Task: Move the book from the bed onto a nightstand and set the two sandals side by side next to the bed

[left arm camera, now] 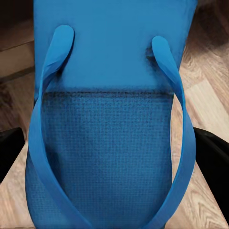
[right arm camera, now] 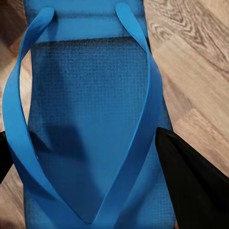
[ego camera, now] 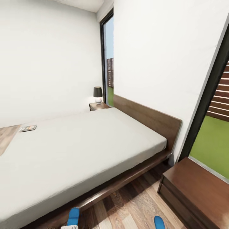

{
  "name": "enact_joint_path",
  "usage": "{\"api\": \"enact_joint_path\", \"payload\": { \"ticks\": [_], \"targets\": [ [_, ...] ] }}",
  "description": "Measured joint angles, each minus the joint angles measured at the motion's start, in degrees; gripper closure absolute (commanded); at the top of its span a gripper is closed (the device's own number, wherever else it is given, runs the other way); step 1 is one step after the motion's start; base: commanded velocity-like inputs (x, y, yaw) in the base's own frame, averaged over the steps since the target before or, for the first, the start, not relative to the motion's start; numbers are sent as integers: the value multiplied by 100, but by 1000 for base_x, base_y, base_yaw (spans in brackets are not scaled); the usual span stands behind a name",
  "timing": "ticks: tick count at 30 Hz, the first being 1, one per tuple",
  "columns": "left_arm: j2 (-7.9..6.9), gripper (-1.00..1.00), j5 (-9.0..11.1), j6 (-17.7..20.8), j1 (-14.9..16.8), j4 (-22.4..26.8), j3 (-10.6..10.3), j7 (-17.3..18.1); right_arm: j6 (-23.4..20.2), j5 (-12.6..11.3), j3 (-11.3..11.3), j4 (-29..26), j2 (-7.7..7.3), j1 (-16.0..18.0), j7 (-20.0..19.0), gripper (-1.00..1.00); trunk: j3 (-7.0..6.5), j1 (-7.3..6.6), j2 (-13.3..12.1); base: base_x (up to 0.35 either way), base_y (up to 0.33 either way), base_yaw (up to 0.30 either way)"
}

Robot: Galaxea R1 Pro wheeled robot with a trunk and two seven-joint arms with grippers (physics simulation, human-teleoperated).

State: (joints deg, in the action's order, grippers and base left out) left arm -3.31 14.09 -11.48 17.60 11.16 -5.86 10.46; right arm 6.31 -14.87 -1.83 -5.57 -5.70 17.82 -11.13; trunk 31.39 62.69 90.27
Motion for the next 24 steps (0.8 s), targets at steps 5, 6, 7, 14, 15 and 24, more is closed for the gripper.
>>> {"api": "enact_joint_path", "payload": {
  "ticks": [5,6,7,14,15,24],
  "targets": [
    [0,100,0,0,0,0,0,-1,-1,0,1,3,0,0,0,100,0,0,0,0,0,292],
    [0,100,0,0,0,0,0,-1,-1,0,1,2,0,0,0,100,0,0,0,0,0,292],
    [0,100,0,0,0,0,0,0,0,0,0,2,0,0,0,100,0,0,0,0,0,292],
    [0,100,0,0,0,0,0,3,1,0,5,0,0,0,0,100,0,0,0,0,0,292],
    [0,100,0,0,0,0,0,2,1,0,6,-1,0,0,0,100,0,0,0,0,0,292],
    [0,100,0,0,0,0,0,0,1,0,1,1,0,0,0,100,0,0,0,0,0,292]
  ]
}}
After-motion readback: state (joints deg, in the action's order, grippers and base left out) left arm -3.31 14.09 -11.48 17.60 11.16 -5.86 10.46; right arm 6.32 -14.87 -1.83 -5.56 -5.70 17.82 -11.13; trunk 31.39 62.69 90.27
